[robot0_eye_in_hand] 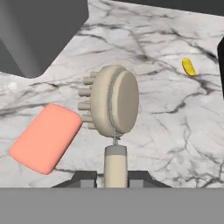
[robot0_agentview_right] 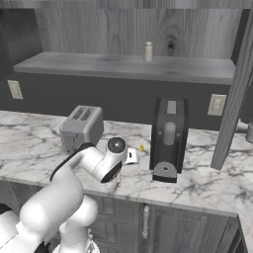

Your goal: Pick the bar soap and dish brush from the cabinet and place them on the counter.

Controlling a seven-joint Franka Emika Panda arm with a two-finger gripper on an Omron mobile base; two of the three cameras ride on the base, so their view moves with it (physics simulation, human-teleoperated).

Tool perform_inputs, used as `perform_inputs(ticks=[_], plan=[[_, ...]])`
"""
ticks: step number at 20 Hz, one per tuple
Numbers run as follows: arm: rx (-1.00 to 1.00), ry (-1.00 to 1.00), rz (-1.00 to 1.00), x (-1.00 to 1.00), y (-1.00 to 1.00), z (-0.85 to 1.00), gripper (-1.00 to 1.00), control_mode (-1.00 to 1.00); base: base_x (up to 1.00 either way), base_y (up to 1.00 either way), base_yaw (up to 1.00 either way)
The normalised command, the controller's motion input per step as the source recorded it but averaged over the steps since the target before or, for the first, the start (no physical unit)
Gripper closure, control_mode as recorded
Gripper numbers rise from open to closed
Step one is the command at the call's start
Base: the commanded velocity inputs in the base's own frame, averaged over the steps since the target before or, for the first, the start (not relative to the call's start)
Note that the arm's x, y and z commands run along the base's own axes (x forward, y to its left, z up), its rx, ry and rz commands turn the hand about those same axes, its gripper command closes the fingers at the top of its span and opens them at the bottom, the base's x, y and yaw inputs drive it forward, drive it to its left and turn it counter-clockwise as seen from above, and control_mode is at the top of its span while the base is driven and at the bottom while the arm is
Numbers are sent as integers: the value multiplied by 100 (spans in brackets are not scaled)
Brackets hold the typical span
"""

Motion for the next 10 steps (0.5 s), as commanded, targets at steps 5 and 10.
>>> perform_inputs(ticks=[5, 10], plan=[[-3, -6, -4, 0, 53, -79, 100, -100, 0, 0, 0], [-4, -8, -6, 1, 44, -88, 100, -100, 0, 0, 0]])
